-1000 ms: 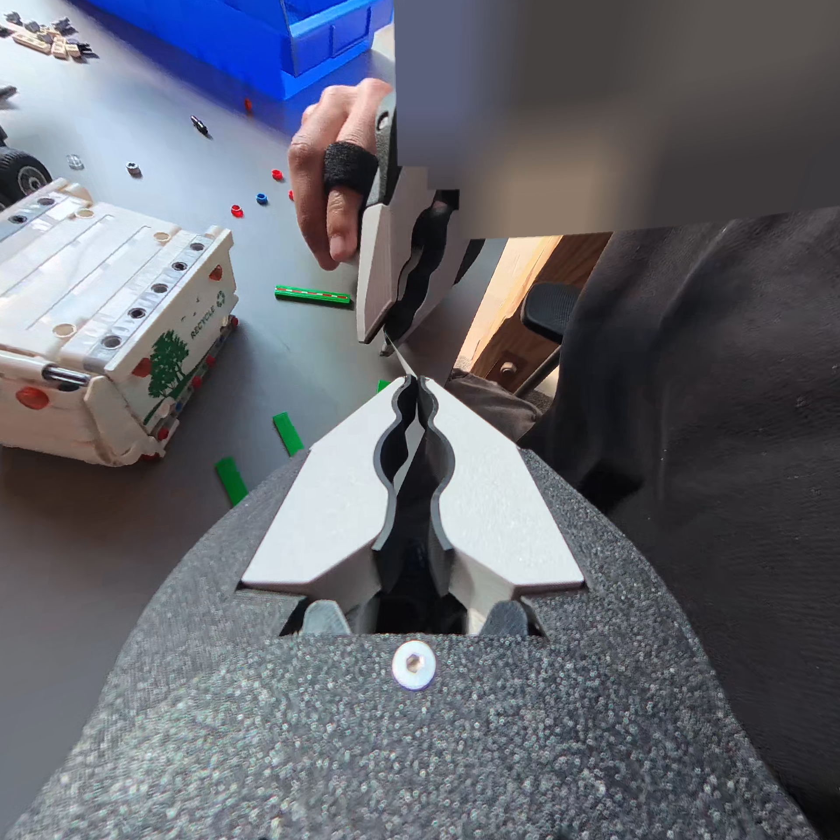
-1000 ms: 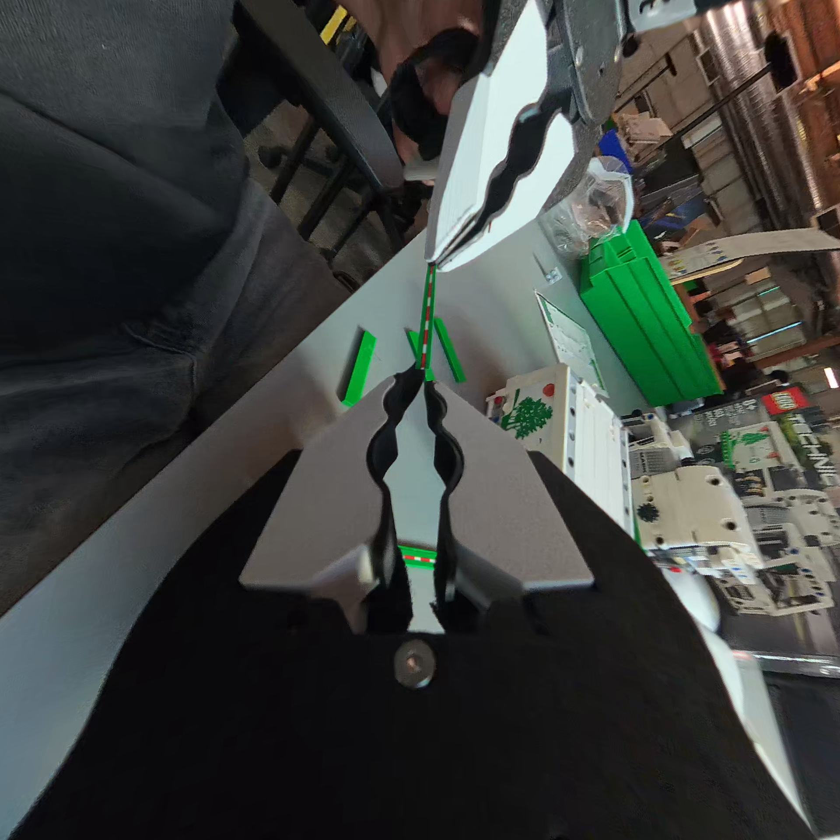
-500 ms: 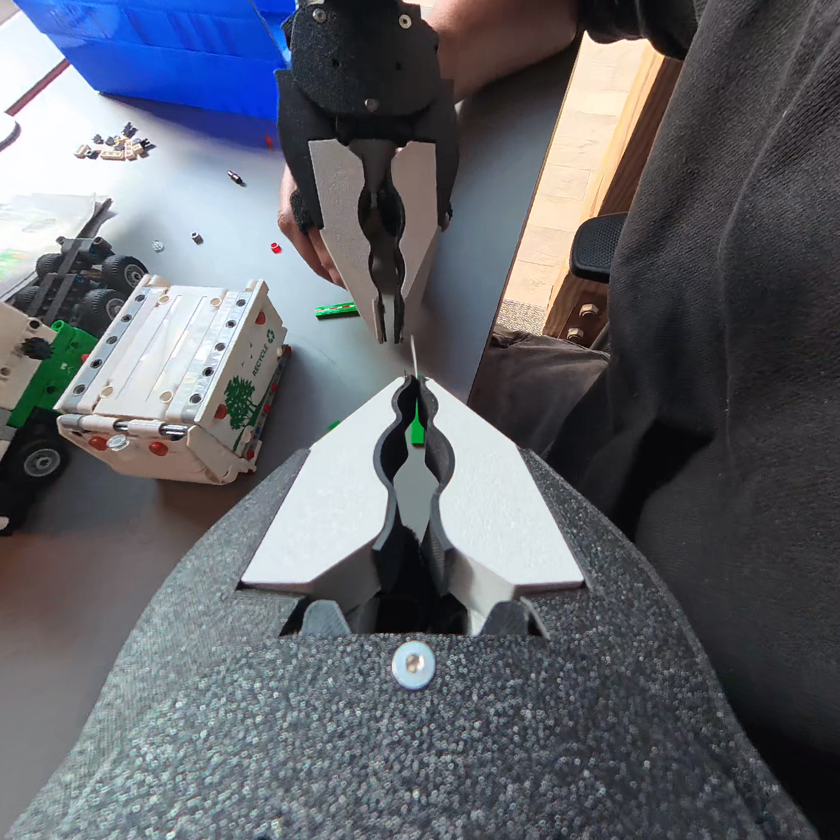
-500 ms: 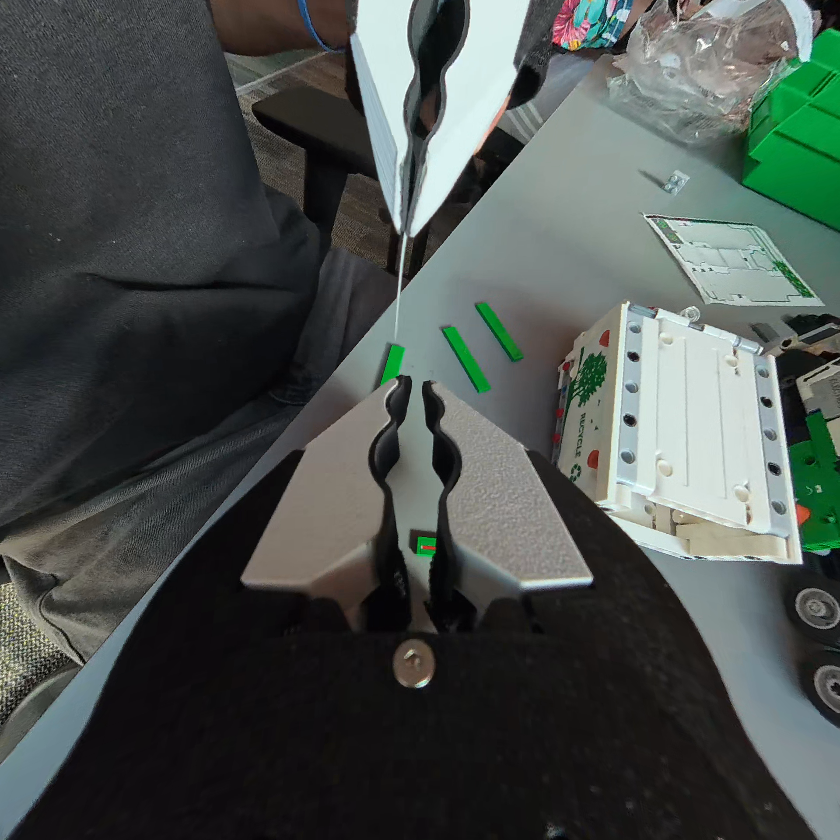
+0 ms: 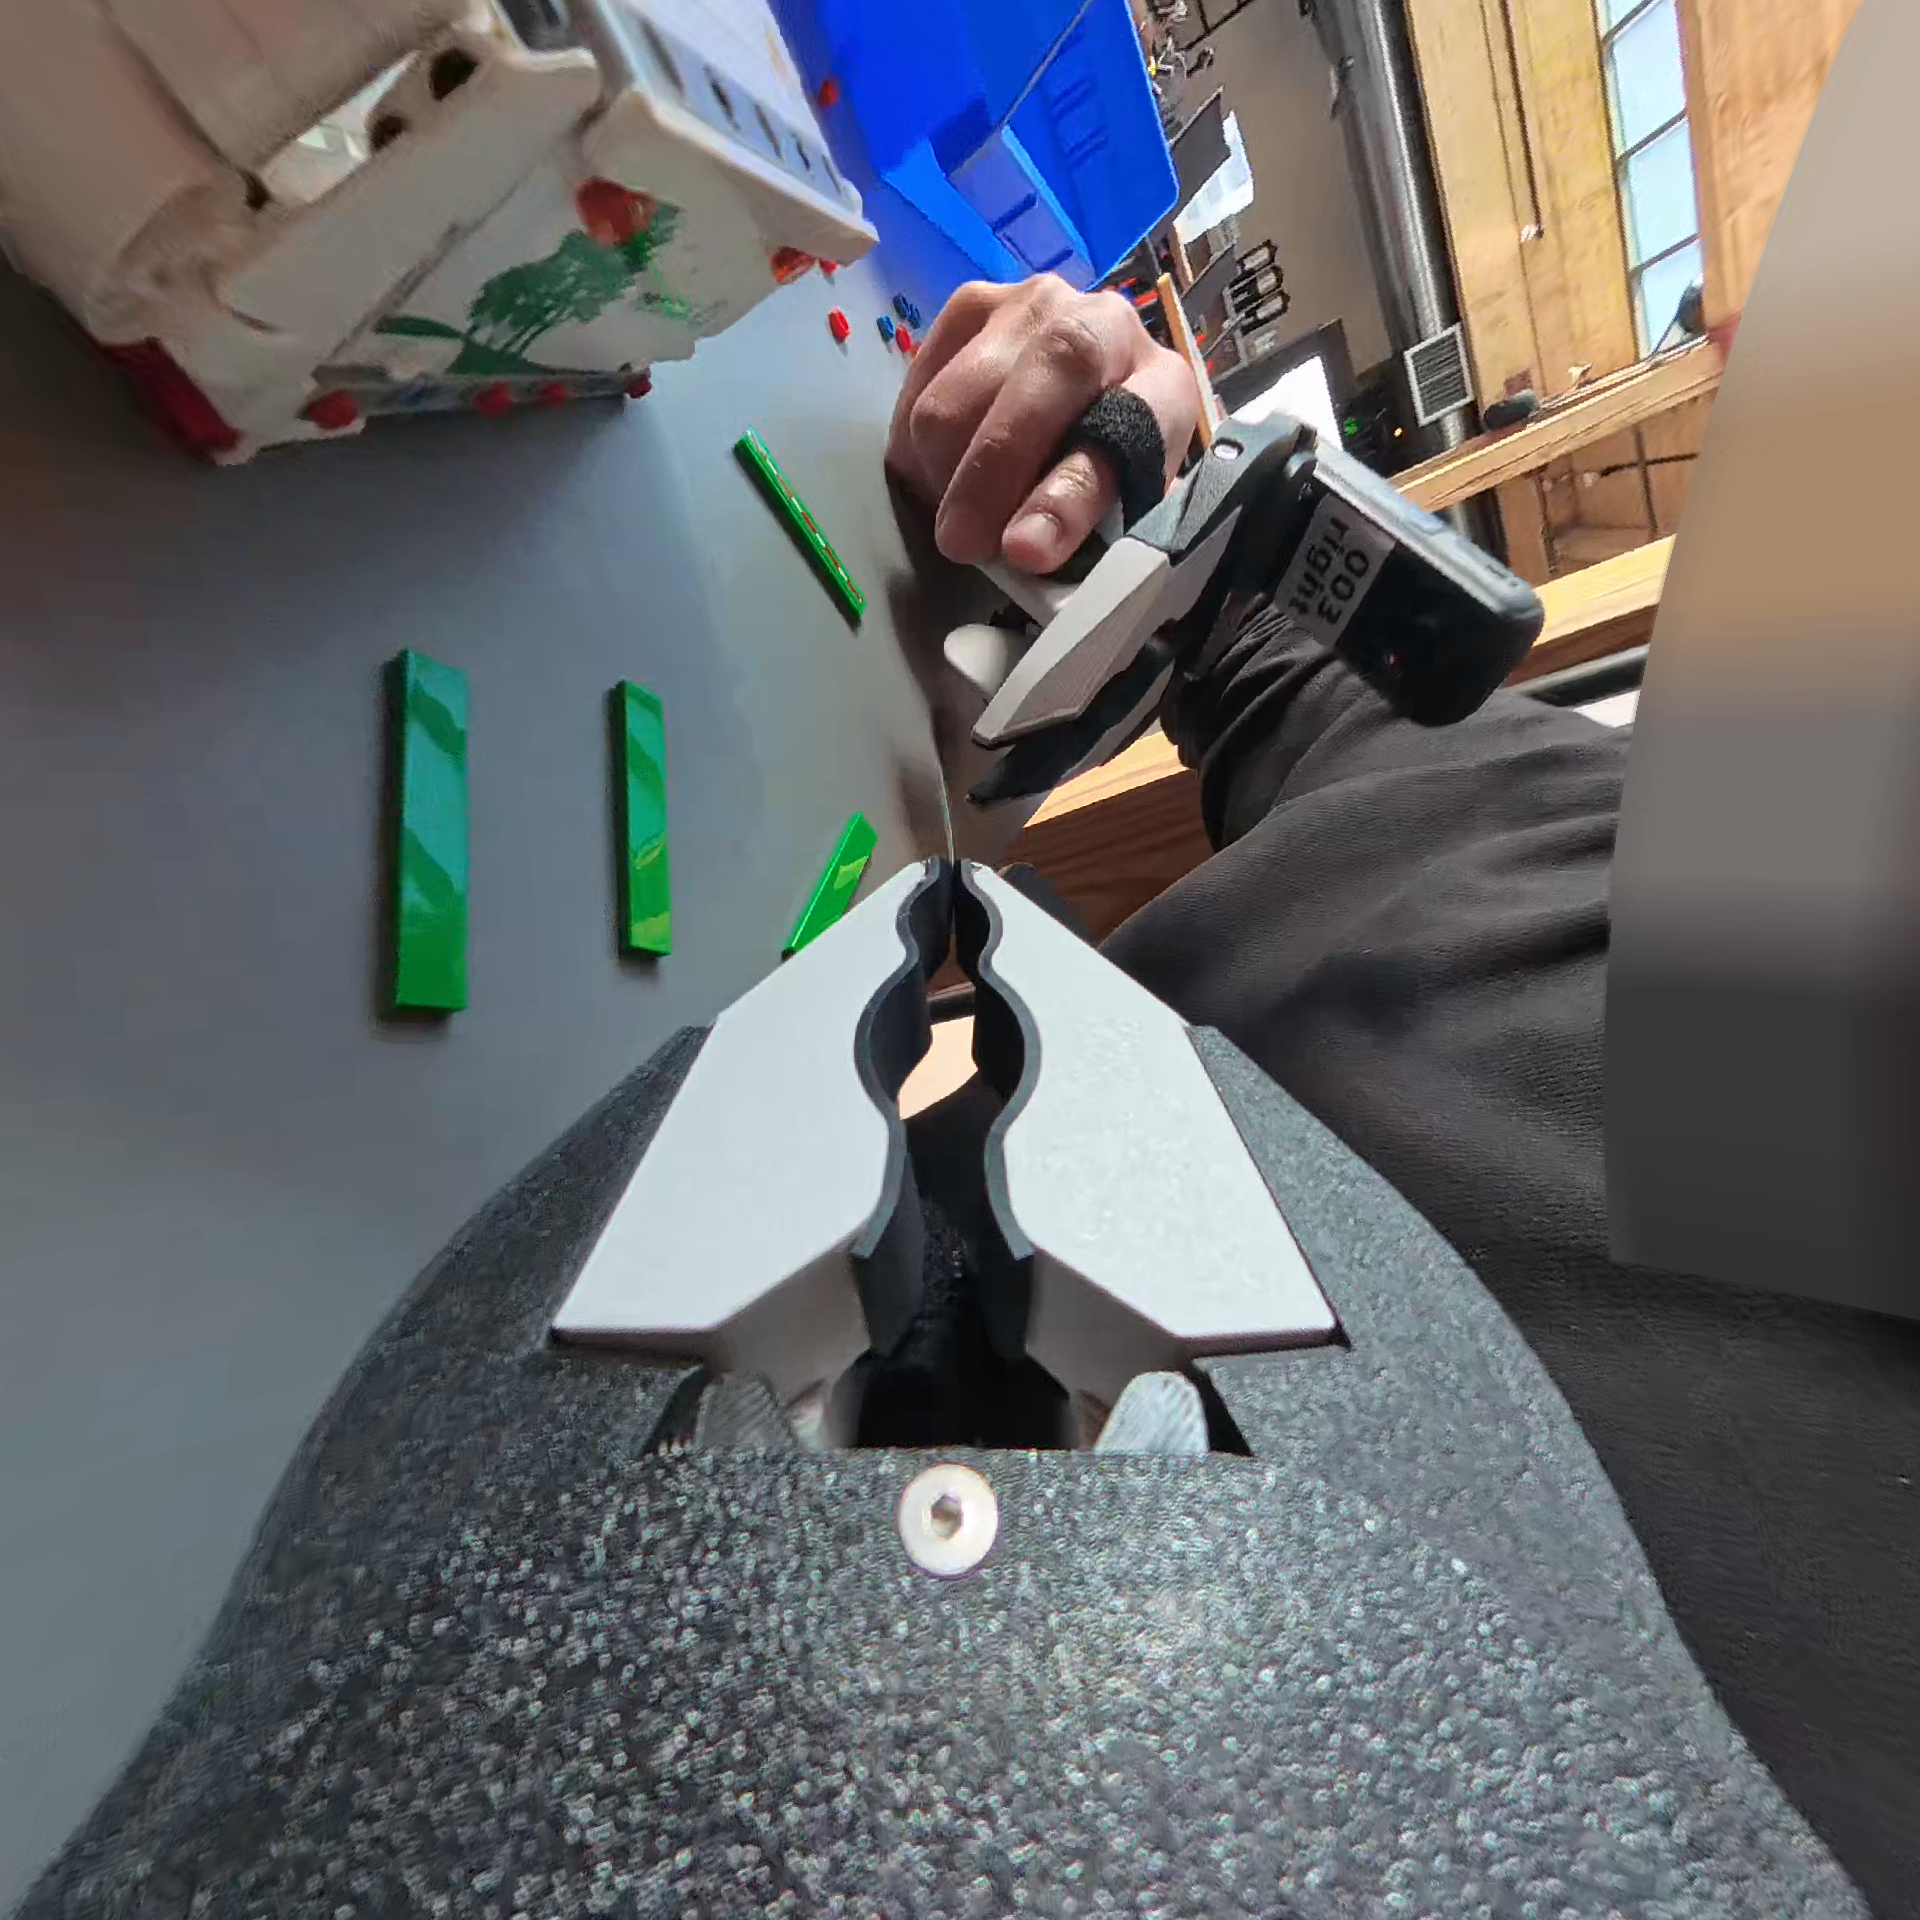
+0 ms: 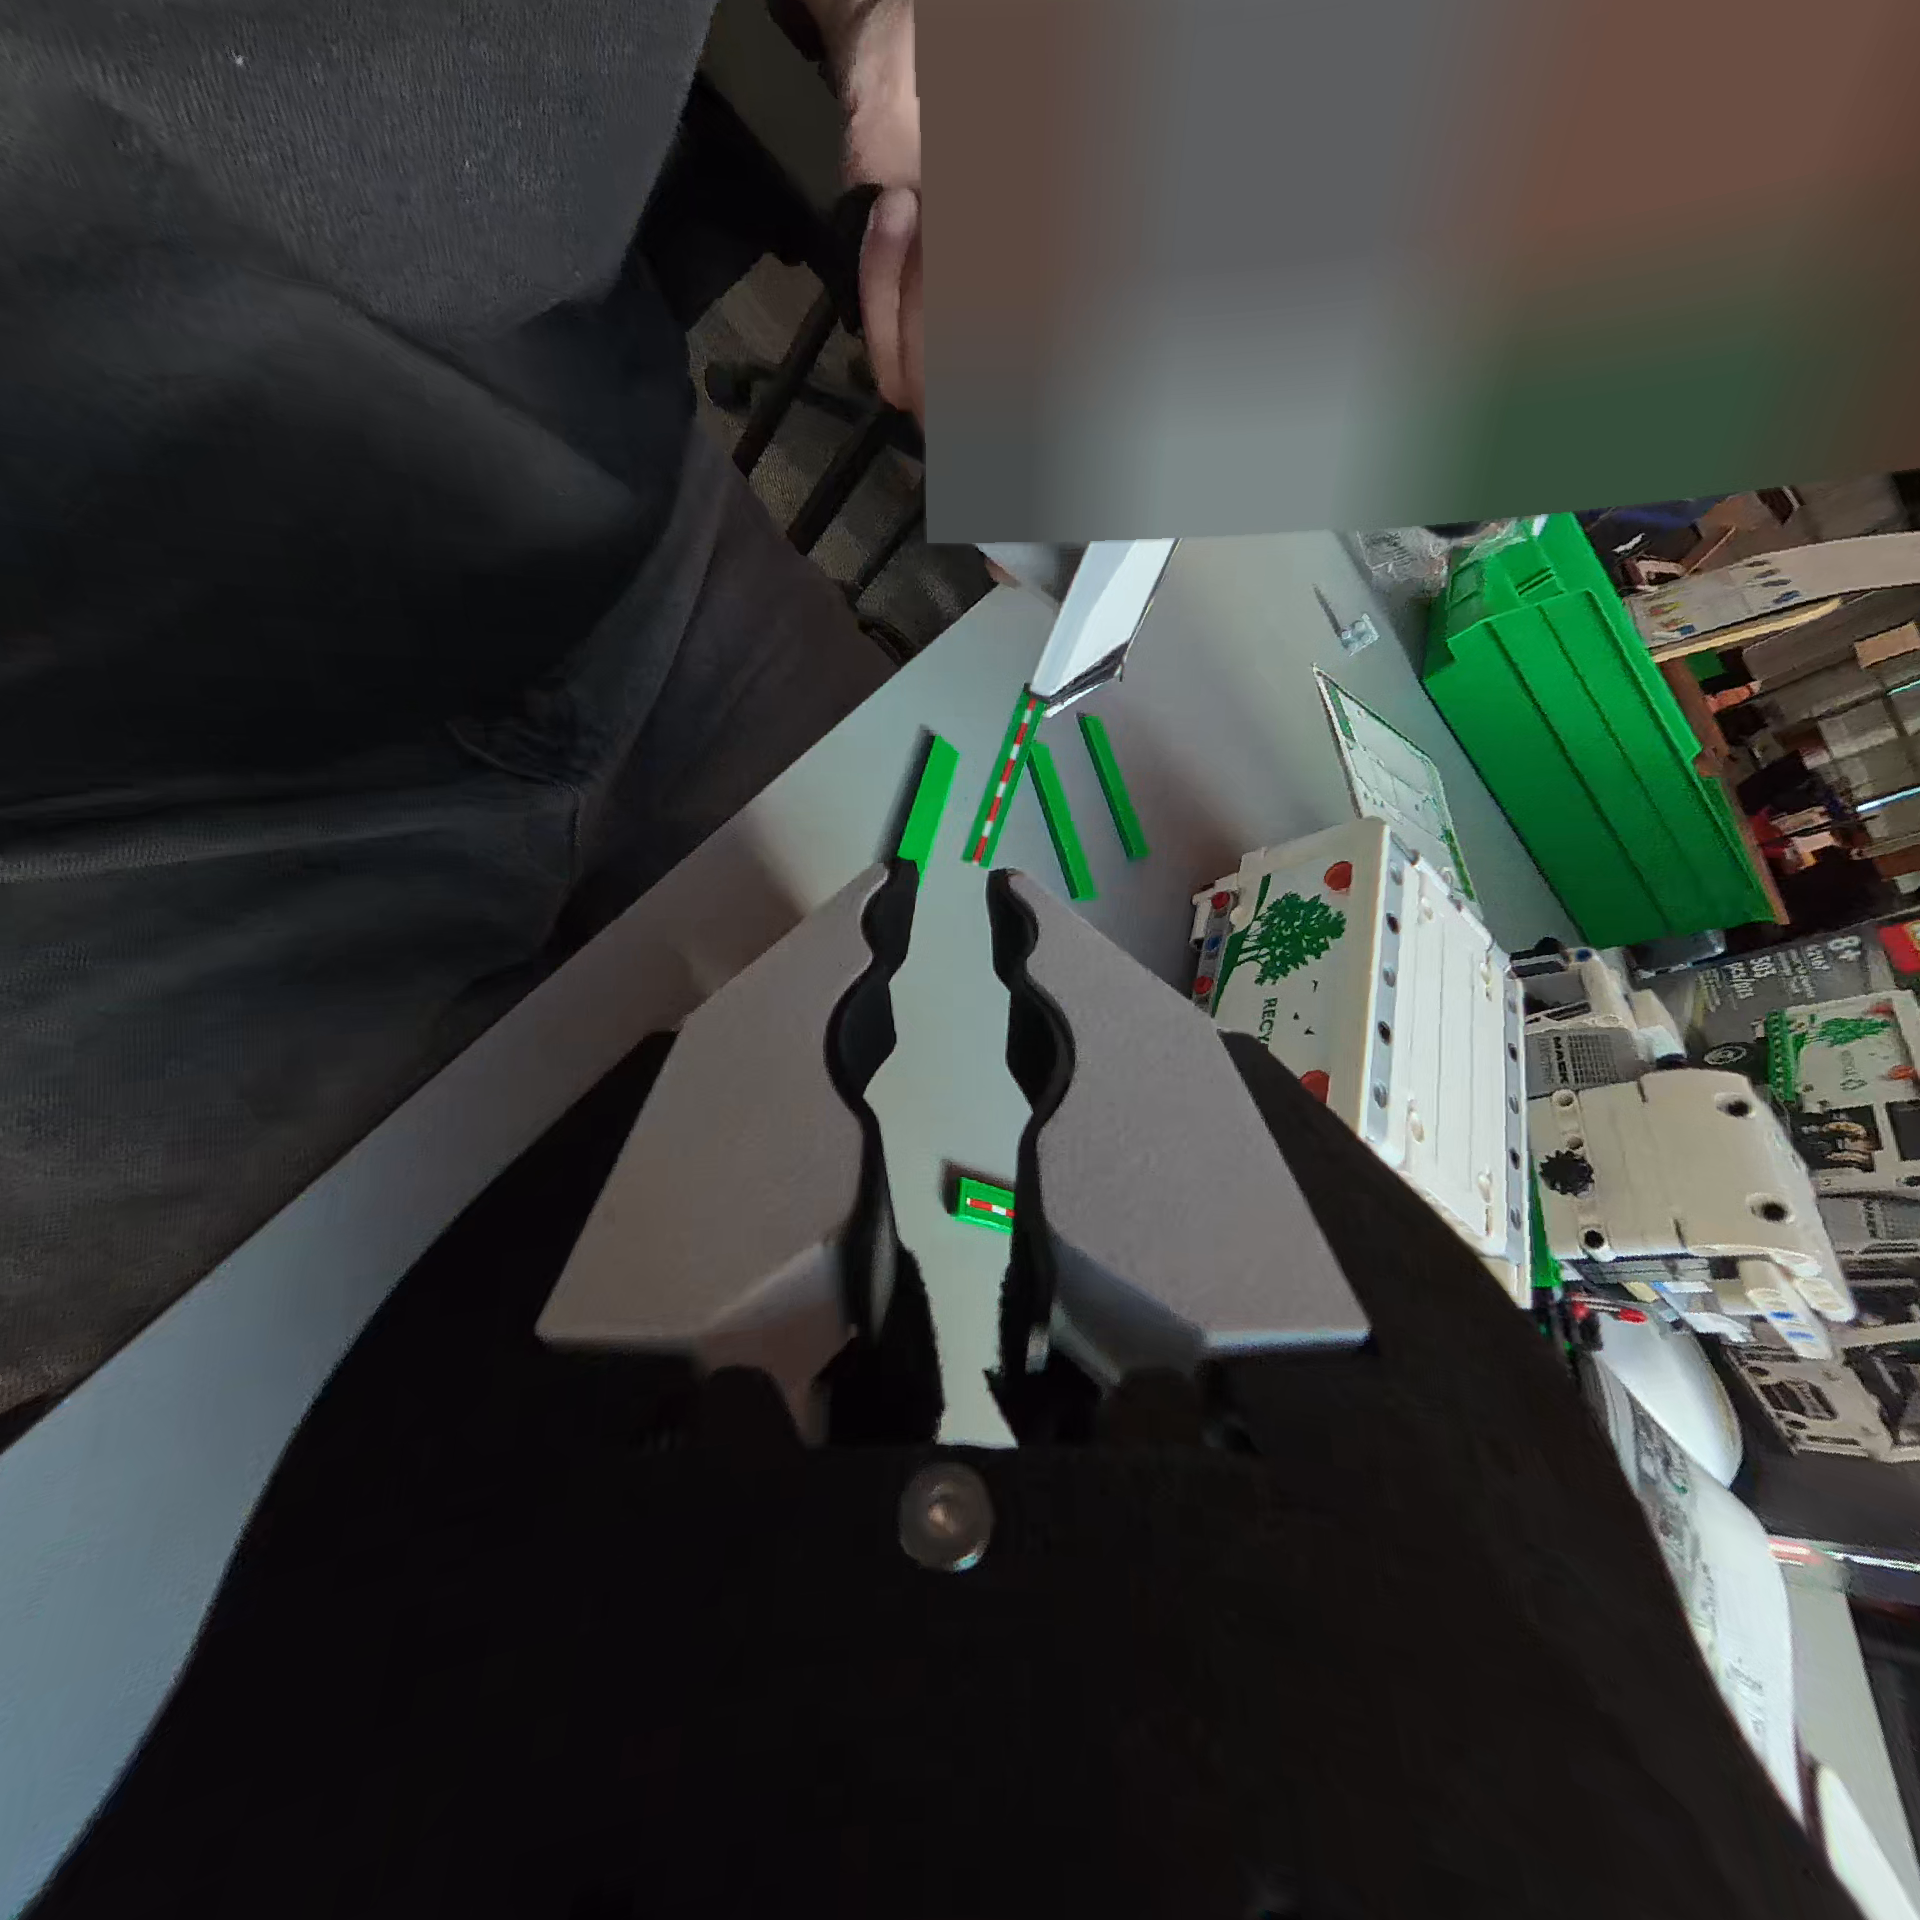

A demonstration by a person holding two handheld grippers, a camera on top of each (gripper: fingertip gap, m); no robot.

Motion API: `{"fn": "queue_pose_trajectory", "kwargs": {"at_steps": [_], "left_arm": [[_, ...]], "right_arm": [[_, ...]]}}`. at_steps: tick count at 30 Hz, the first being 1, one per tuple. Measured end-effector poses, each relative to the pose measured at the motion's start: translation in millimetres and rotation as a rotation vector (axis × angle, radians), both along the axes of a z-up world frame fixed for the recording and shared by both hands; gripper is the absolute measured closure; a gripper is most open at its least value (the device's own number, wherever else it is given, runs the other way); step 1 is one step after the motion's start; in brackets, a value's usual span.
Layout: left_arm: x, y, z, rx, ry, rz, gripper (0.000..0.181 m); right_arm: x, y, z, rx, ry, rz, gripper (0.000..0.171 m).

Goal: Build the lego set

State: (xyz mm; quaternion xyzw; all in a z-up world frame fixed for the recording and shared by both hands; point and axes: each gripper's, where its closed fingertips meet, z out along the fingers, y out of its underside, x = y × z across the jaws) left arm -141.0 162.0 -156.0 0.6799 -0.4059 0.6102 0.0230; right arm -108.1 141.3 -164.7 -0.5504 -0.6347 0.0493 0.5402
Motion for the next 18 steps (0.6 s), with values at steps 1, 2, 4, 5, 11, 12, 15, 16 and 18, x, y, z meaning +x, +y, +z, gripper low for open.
{"fn": "queue_pose_trajectory", "kwargs": {"at_steps": [1,2,4,5,11,12,15,16,18], "left_arm": [[0,2,0,-0.038,0.002,0.007,0.181],[-1,4,-1,-0.069,0.008,0.015,0.181],[-2,8,-3,-0.104,0.024,0.020,0.181],[-3,7,-5,-0.123,0.035,0.008,0.181],[-3,6,-10,-0.176,0.082,-0.035,0.181],[-2,6,-12,-0.169,0.089,-0.038,0.181],[1,7,-16,-0.159,0.119,-0.033,0.181],[1,6,-17,-0.154,0.131,-0.032,0.181],[0,5,-19,-0.142,0.149,-0.034,0.181]], "right_arm": [[-2,-1,0,0.015,0.000,0.008,0.159],[-3,-1,4,0.025,0.020,0.013,0.163],[-6,1,5,0.018,0.031,0.022,0.171],[-7,3,4,0.003,0.028,0.030,0.171],[-5,17,0,-0.284,0.079,-0.015,0.171],[-3,18,-2,-0.354,0.087,-0.019,0.171],[-1,20,-2,-0.510,0.130,-0.024,0.171],[-1,20,-3,-0.540,0.134,-0.022,0.171],[-1,19,-4,-0.571,0.134,-0.017,0.171]]}}
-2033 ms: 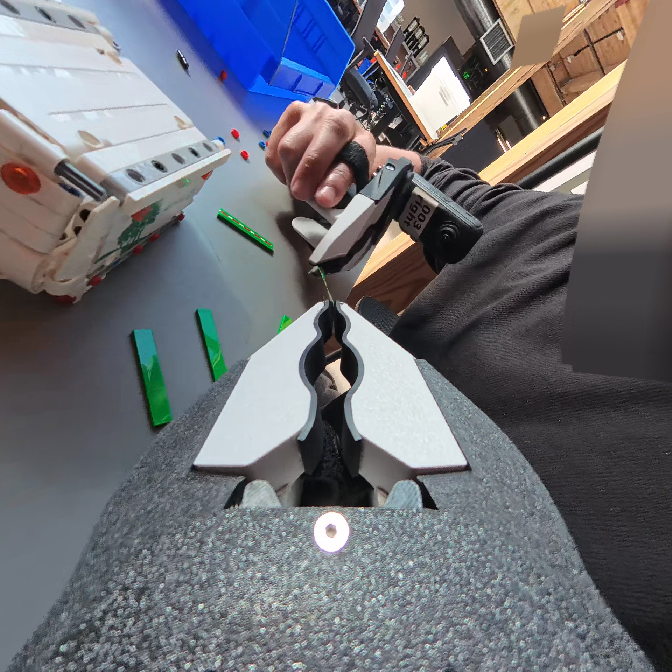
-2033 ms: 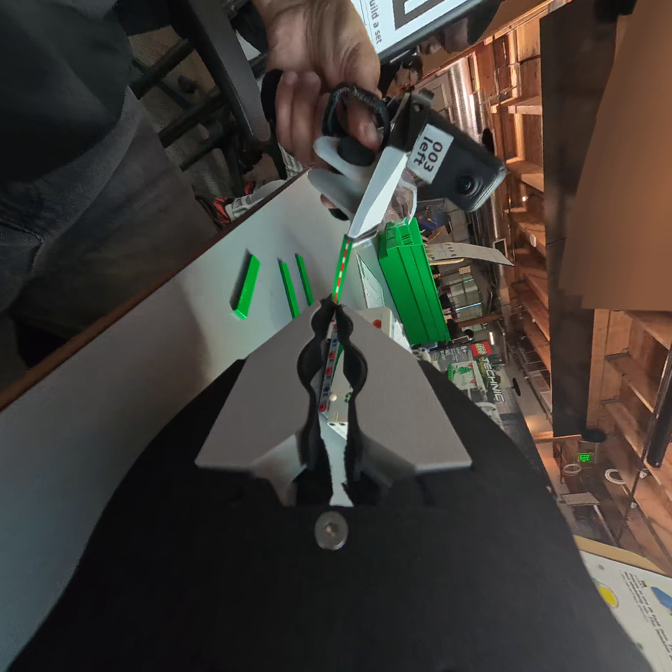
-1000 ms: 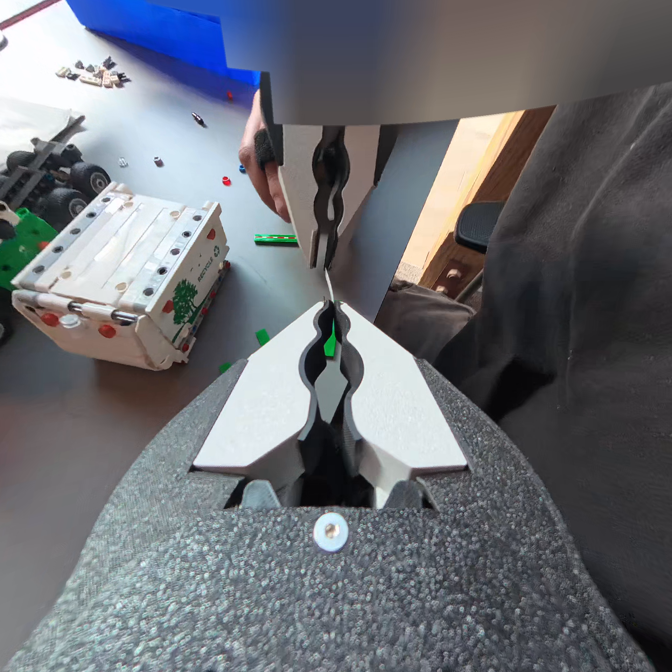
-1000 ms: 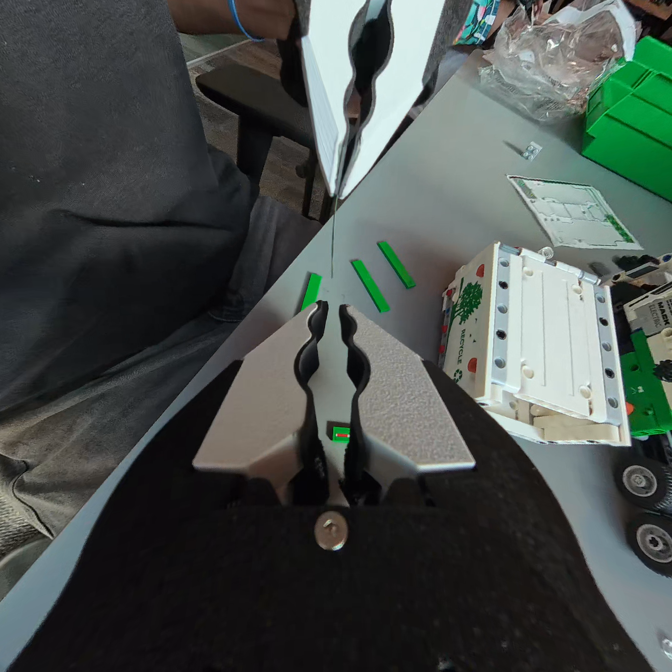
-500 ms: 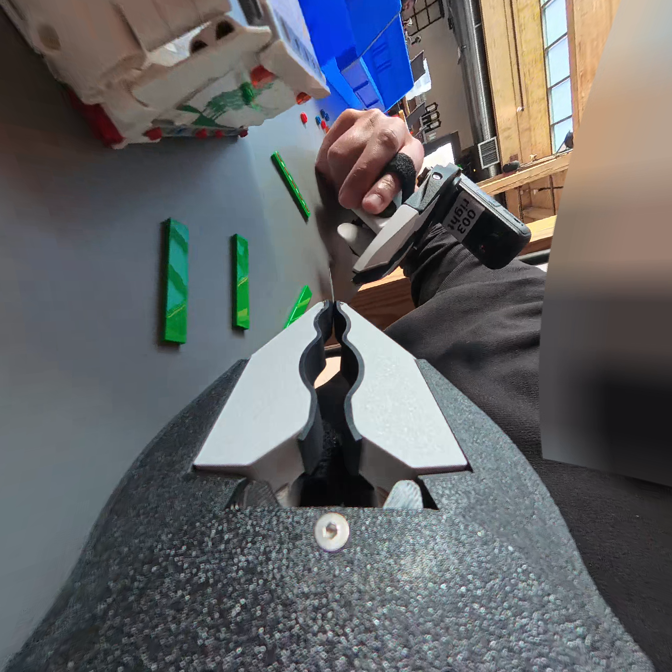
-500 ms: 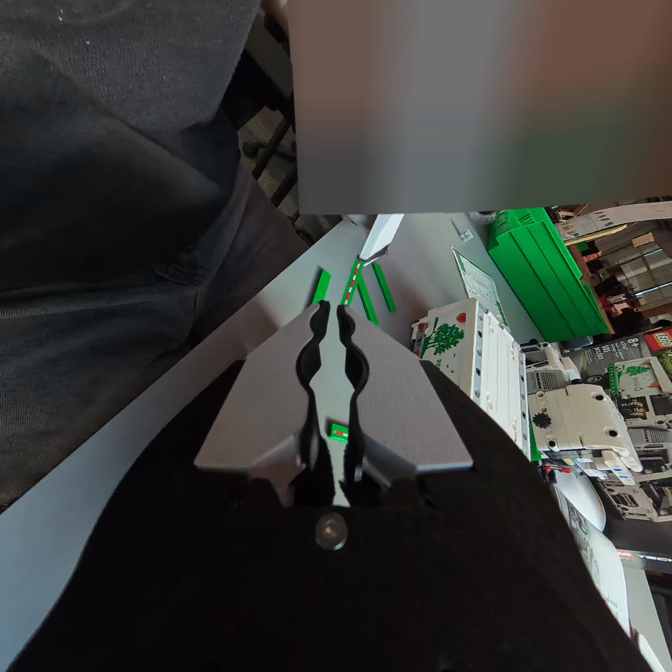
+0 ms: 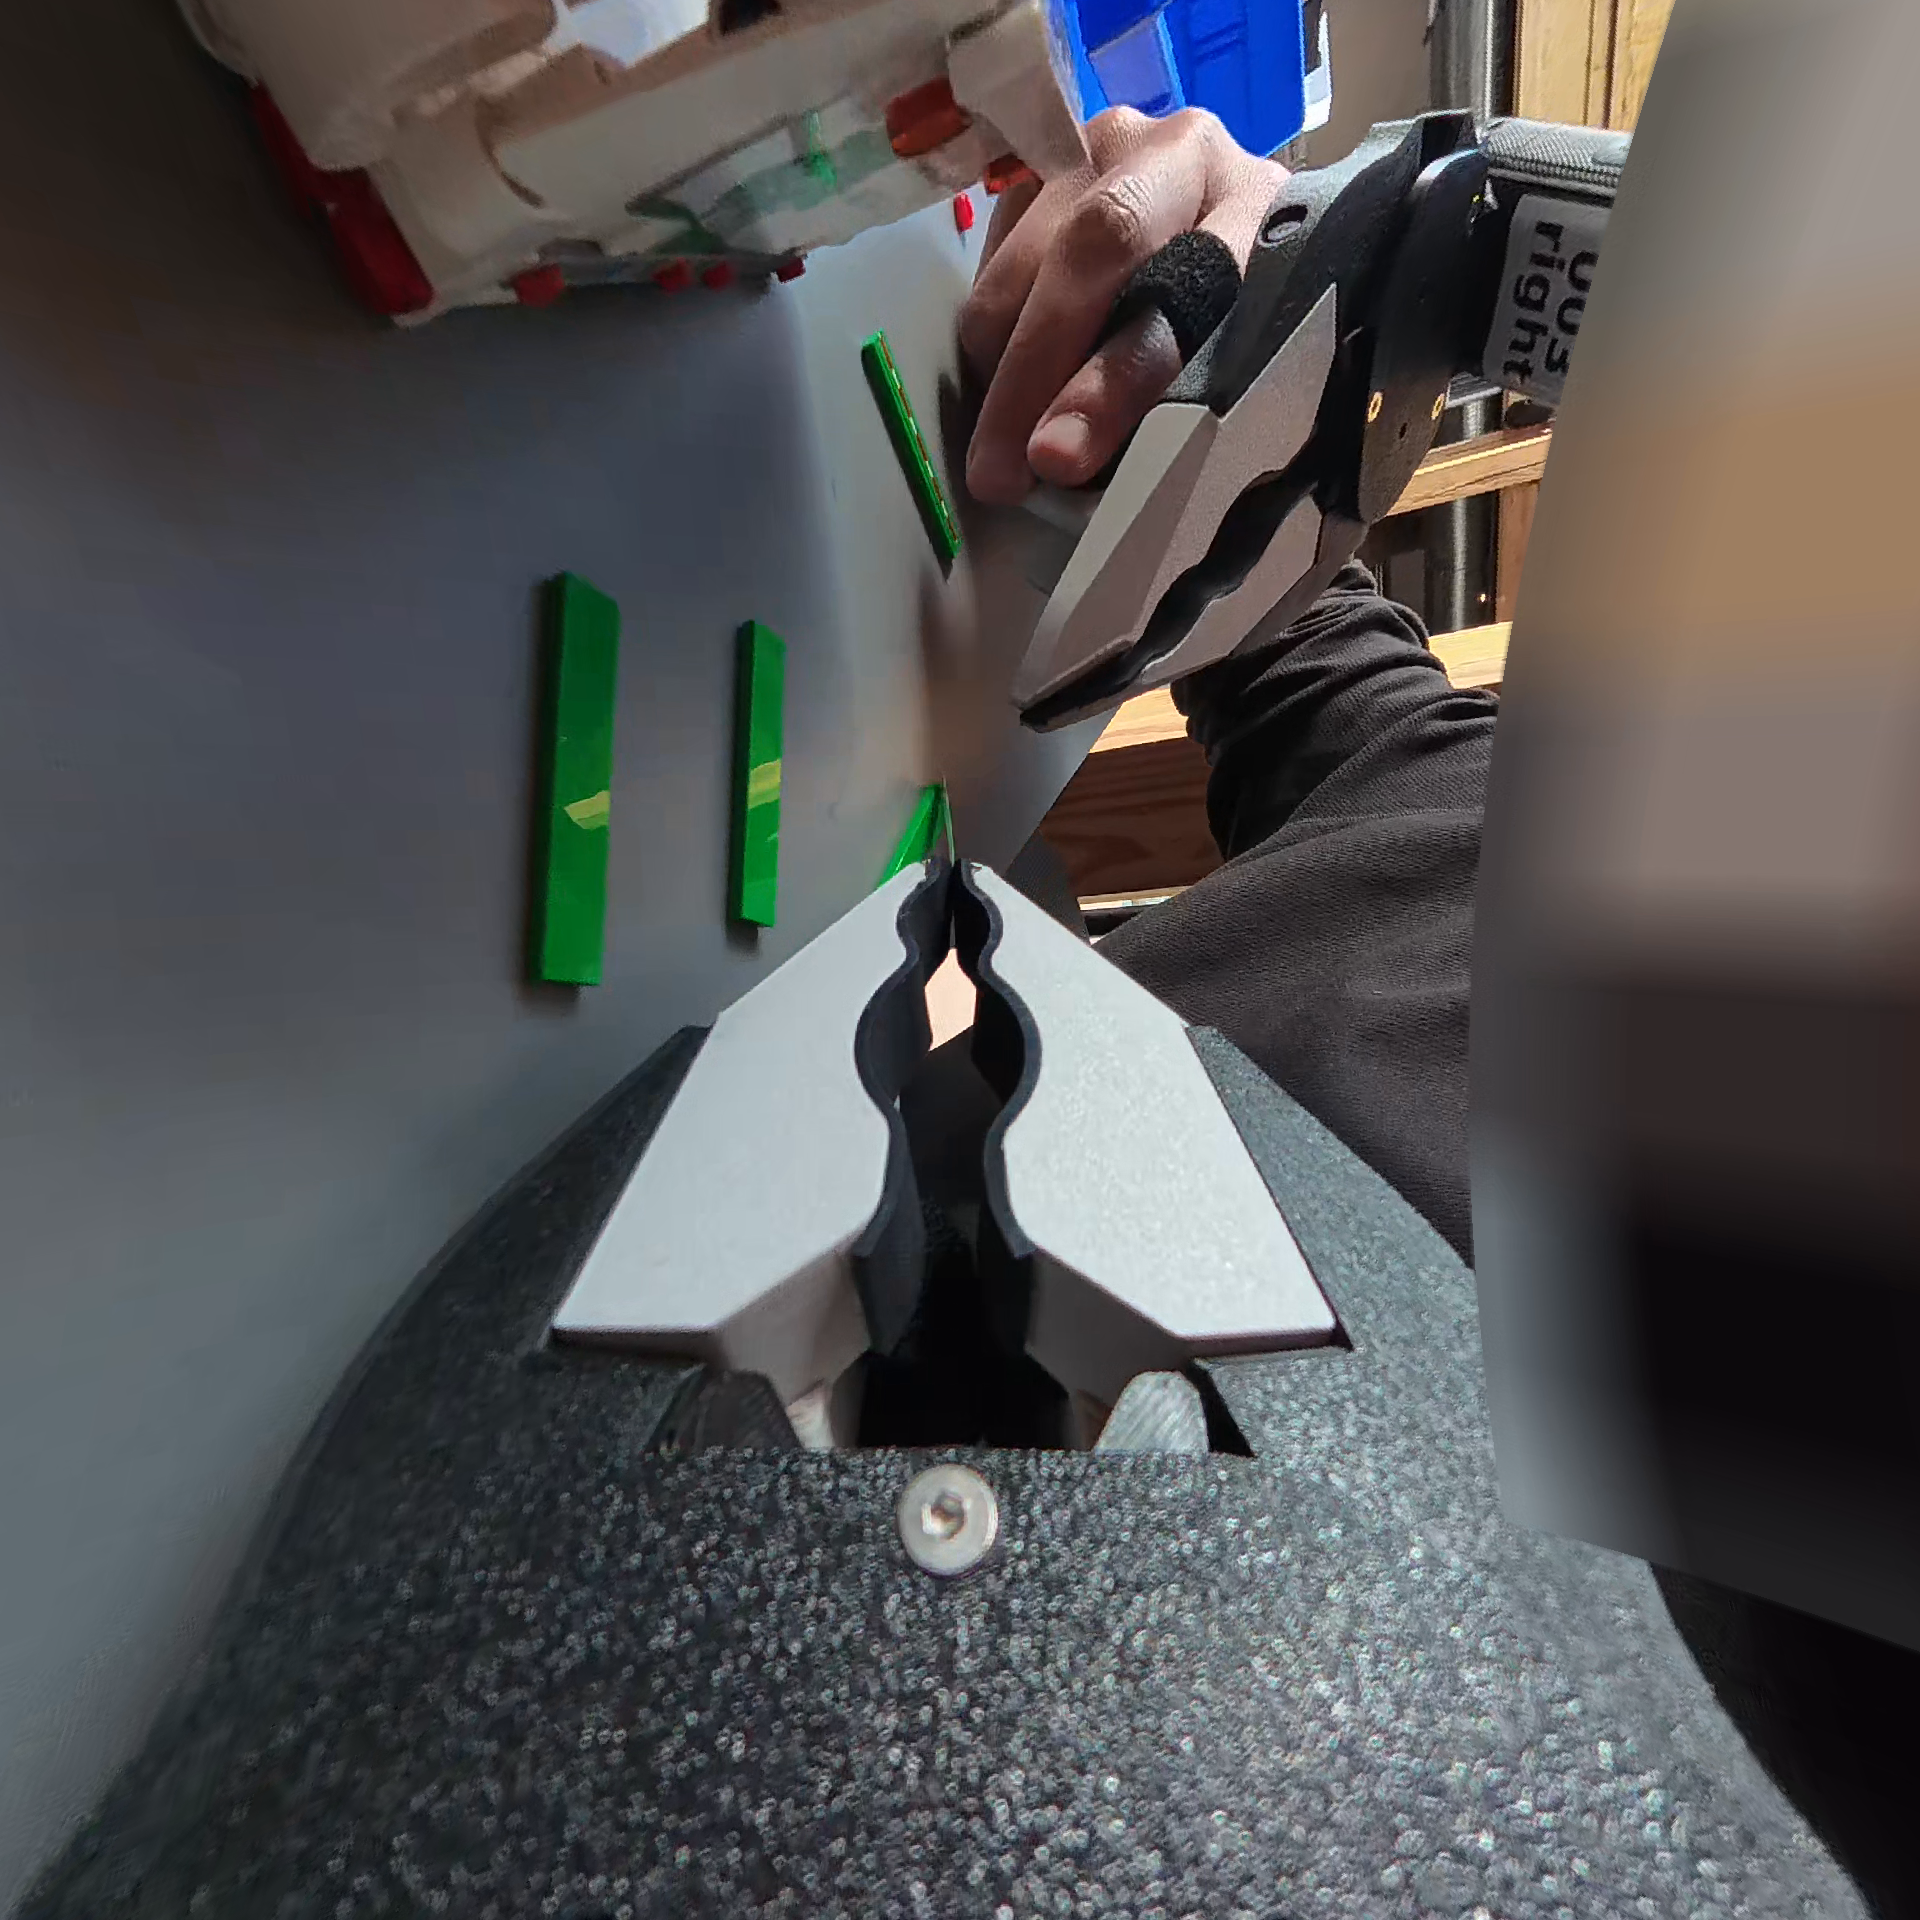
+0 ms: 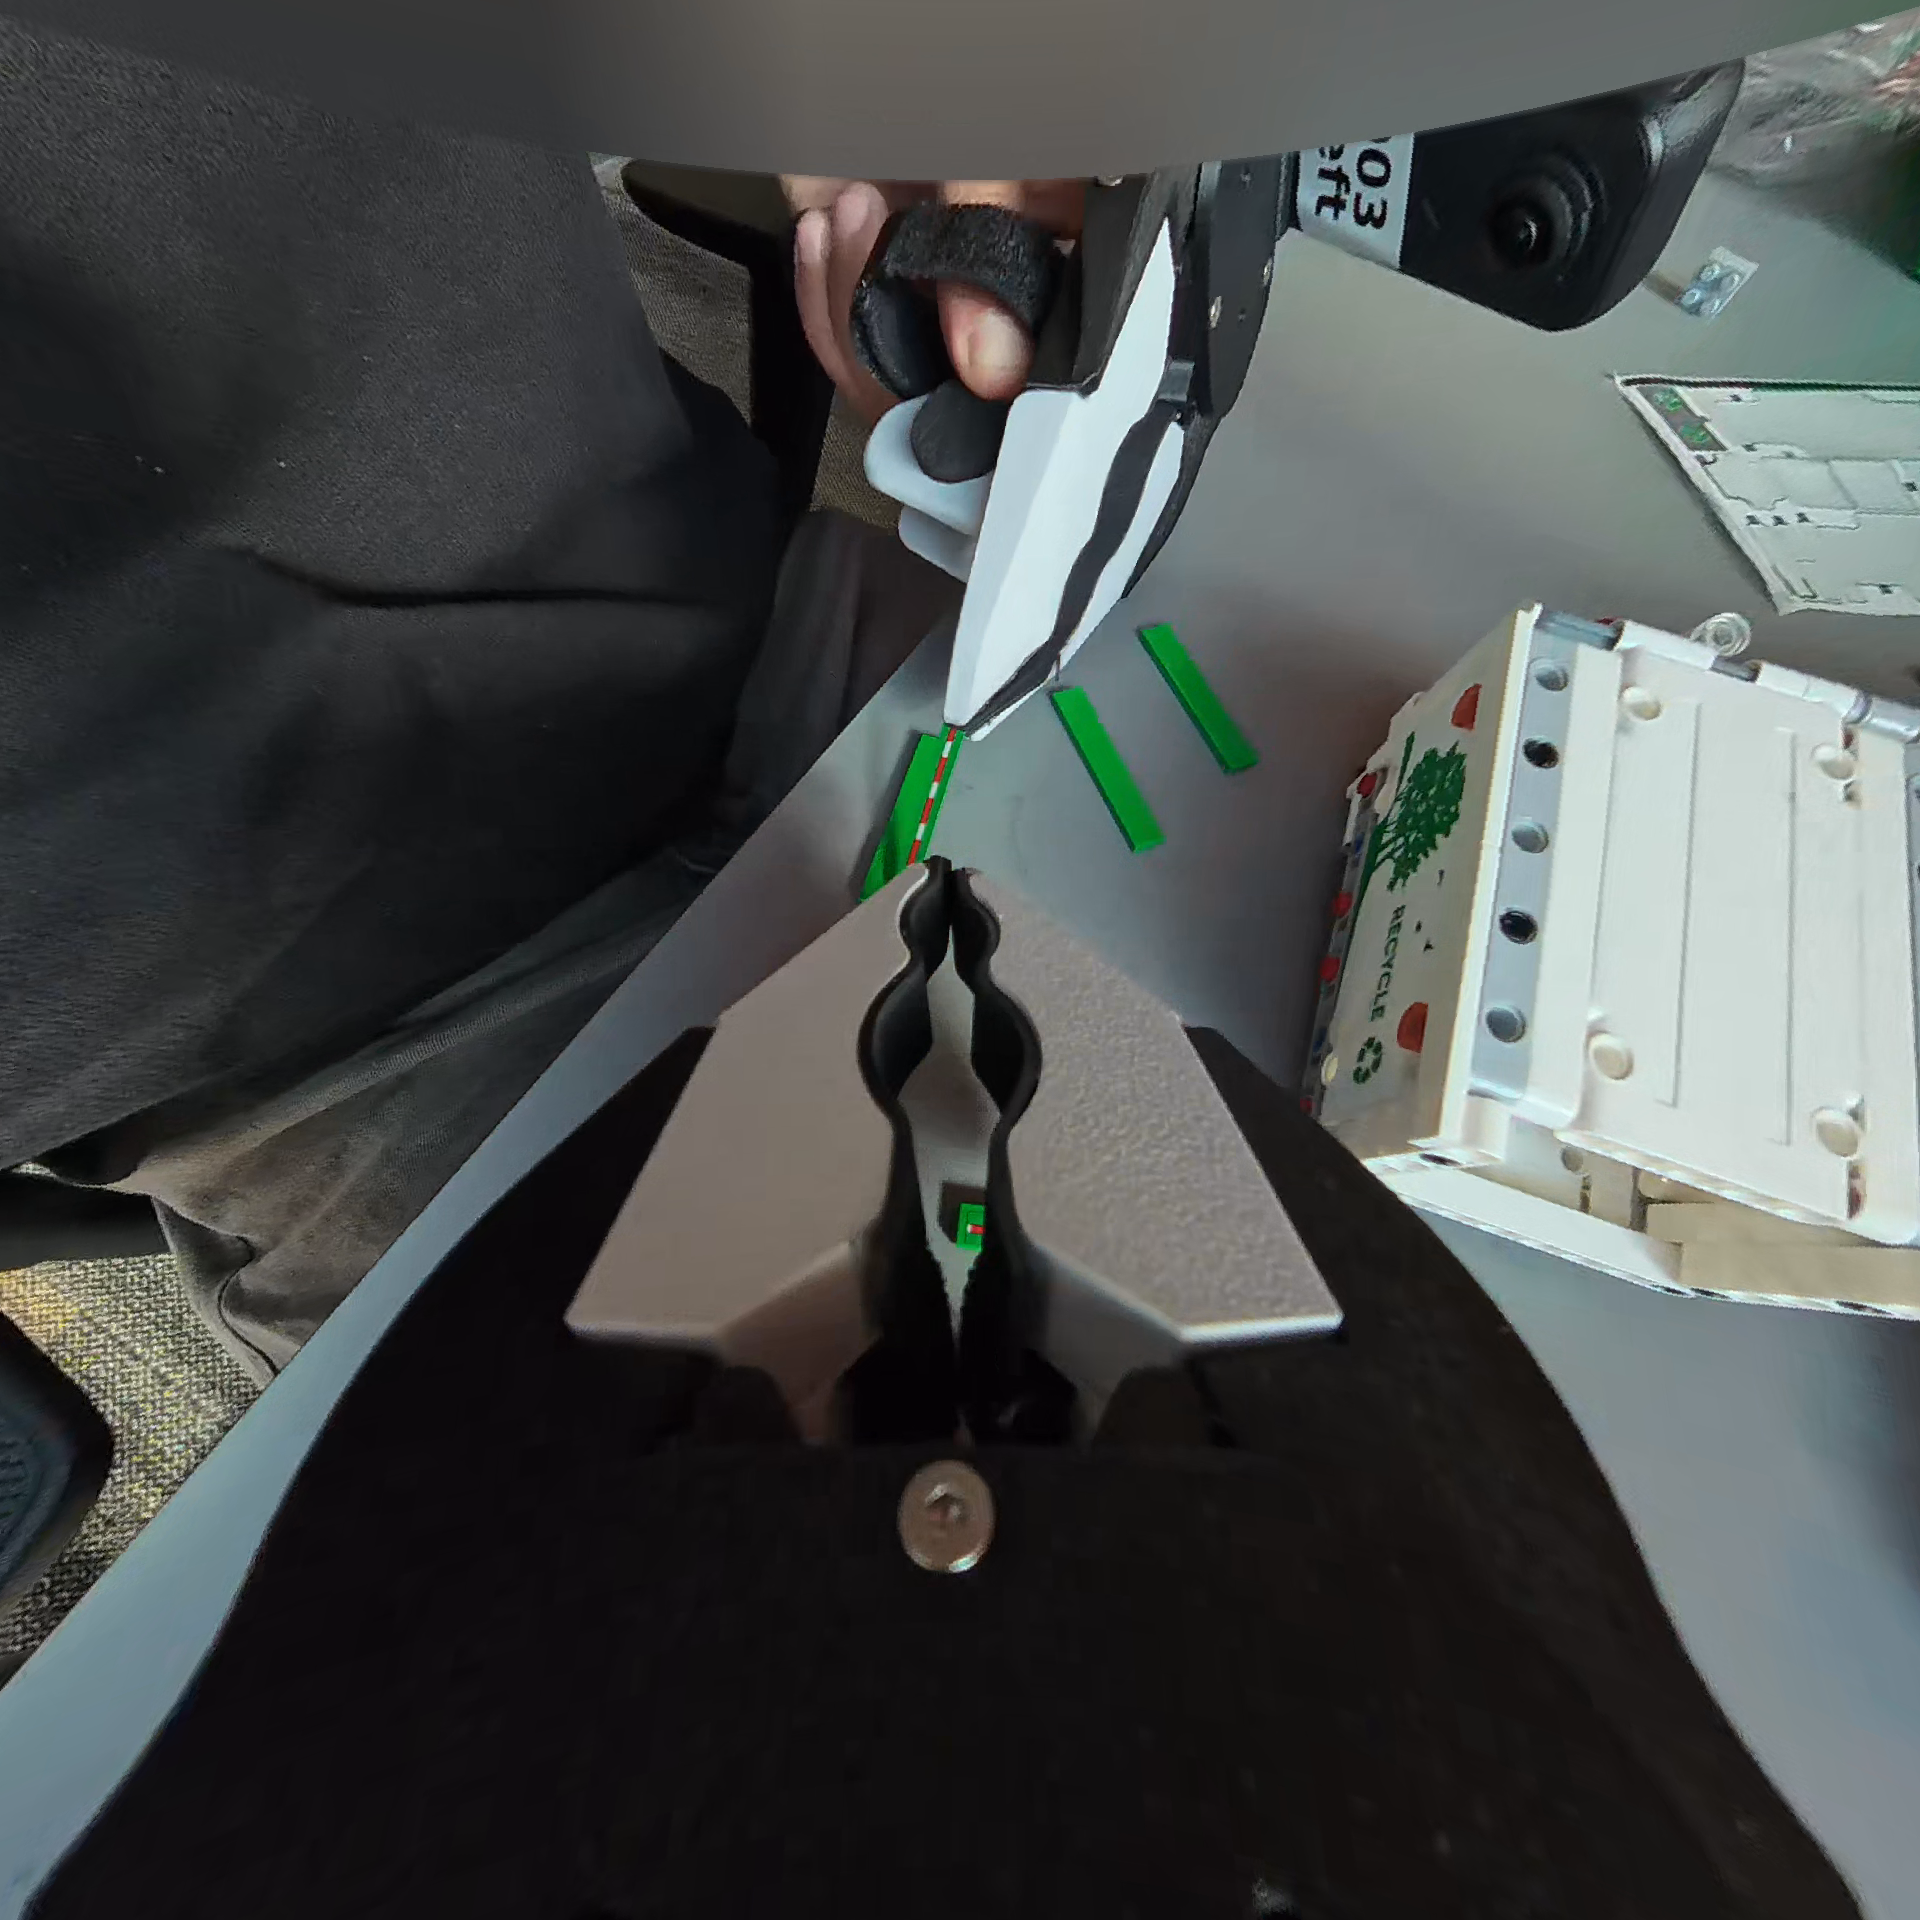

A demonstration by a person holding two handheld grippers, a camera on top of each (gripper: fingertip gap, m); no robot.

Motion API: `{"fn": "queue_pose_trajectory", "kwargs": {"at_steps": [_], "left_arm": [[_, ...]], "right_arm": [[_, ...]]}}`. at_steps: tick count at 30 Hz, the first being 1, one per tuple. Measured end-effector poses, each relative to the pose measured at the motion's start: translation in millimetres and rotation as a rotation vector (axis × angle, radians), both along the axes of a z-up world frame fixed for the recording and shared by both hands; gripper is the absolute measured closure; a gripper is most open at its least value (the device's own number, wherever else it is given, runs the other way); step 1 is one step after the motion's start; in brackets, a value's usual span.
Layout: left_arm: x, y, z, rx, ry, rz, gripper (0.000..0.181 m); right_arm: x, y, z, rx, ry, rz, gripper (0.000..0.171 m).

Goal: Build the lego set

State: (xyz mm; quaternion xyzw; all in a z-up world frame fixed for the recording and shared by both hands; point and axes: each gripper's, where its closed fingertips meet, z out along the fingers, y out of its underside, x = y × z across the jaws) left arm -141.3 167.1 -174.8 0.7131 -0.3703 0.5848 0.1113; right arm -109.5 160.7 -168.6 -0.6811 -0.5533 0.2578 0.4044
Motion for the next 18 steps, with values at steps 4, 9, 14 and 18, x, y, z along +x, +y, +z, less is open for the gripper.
{"fn": "queue_pose_trajectory", "kwargs": {"at_steps": [4,9,14,18], "left_arm": [[1,0,4,-0.031,-0.028,0.017,0.181],[0,1,17,-0.123,-0.109,0.034,0.181],[0,2,14,-0.116,-0.088,0.058,0.181],[-1,4,10,-0.101,-0.064,0.079,0.181]], "right_arm": [[-1,0,-2,-0.009,-0.014,0.000,0.171],[0,5,2,-0.026,0.019,-0.036,0.171],[-1,2,-1,-0.038,0.003,-0.019,0.171],[-4,3,-5,-0.034,-0.027,-0.031,0.171]]}}
